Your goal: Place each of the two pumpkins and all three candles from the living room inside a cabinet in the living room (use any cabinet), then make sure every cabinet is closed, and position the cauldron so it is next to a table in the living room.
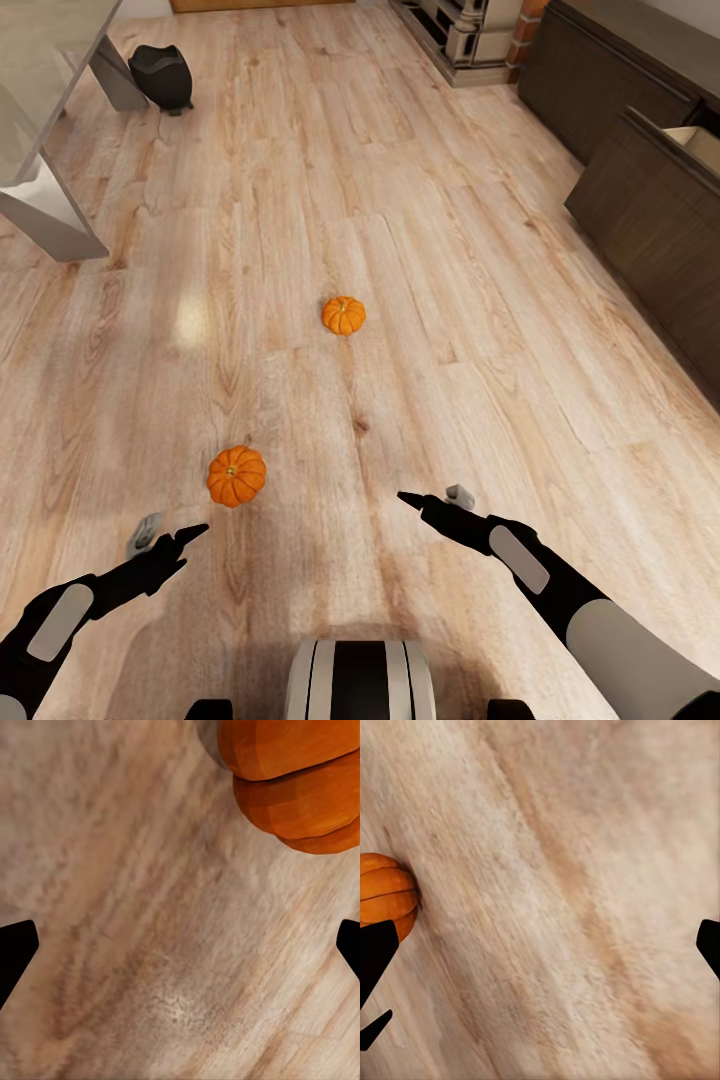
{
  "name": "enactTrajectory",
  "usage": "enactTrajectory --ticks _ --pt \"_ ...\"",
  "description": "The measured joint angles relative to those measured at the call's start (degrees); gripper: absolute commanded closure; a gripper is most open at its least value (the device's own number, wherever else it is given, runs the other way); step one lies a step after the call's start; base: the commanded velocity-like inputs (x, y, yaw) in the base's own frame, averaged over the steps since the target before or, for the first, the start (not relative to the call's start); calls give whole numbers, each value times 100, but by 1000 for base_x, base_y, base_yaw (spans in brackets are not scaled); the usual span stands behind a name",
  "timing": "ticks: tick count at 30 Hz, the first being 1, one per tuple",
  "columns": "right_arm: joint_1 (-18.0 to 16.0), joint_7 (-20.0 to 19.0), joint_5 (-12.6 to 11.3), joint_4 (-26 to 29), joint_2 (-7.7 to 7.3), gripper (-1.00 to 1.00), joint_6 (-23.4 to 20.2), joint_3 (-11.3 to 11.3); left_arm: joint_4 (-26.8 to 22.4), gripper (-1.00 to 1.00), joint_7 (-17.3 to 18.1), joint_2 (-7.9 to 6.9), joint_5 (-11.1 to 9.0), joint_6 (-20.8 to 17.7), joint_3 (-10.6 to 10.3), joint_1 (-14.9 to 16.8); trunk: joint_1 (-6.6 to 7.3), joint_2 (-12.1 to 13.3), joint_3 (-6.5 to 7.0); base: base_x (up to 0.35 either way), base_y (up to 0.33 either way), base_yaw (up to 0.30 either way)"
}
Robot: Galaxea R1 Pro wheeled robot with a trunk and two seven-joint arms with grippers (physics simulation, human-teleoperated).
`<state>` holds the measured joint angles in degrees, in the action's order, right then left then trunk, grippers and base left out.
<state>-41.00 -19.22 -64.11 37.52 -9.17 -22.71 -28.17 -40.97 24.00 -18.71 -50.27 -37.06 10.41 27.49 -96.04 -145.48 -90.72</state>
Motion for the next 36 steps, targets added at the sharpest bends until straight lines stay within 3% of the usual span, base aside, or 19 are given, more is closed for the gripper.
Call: enactTrajectory --ticks 21,36 --pt "0 -9 -6 2 0 -100 -6 0 3 -100 -4 -29 8 4 -3 0 0 0 0 18 -13 0" --pt "0 -10 -6 7 0 -100 -5 -1 -1 -100 -4 -30 12 3 -2 -1 2 0 0 126 4 0"
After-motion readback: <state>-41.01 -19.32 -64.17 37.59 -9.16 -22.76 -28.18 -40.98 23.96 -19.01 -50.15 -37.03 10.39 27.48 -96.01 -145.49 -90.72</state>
